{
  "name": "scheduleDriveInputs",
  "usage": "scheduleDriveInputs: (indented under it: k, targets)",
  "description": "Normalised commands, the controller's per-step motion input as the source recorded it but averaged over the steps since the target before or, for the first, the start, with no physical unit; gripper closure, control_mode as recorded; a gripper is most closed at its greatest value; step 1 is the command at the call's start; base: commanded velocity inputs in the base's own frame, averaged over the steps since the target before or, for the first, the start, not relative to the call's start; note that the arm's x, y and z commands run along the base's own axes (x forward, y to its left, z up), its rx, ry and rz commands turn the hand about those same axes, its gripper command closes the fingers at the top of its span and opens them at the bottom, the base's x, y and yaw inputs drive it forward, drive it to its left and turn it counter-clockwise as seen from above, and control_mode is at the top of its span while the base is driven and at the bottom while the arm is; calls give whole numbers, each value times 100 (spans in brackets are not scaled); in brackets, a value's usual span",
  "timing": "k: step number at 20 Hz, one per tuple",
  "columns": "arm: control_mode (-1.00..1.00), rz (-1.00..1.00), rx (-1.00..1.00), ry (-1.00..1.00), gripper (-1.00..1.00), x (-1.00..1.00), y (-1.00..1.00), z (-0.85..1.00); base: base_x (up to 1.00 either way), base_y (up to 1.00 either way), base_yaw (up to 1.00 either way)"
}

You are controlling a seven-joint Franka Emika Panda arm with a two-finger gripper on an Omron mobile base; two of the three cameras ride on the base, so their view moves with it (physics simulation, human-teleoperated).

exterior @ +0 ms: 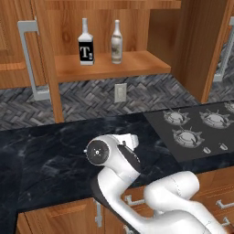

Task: Sort all alcoholic drinks to one cabinet, and non-alcoholic drinks to the other.

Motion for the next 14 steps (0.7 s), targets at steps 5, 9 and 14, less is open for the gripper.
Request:
scheduleDriveInputs:
  k: [5, 9, 14]
  targets:
    - [-100, 0, 14, 1, -100, 30, 3, -20, 0, 0, 0]
    - [-100, 0, 14, 0, -100, 22, 0, -24, 0, 0, 0]
    - [-100, 0, 8, 1, -100, 22, 0, -17, 0, 0, 0]
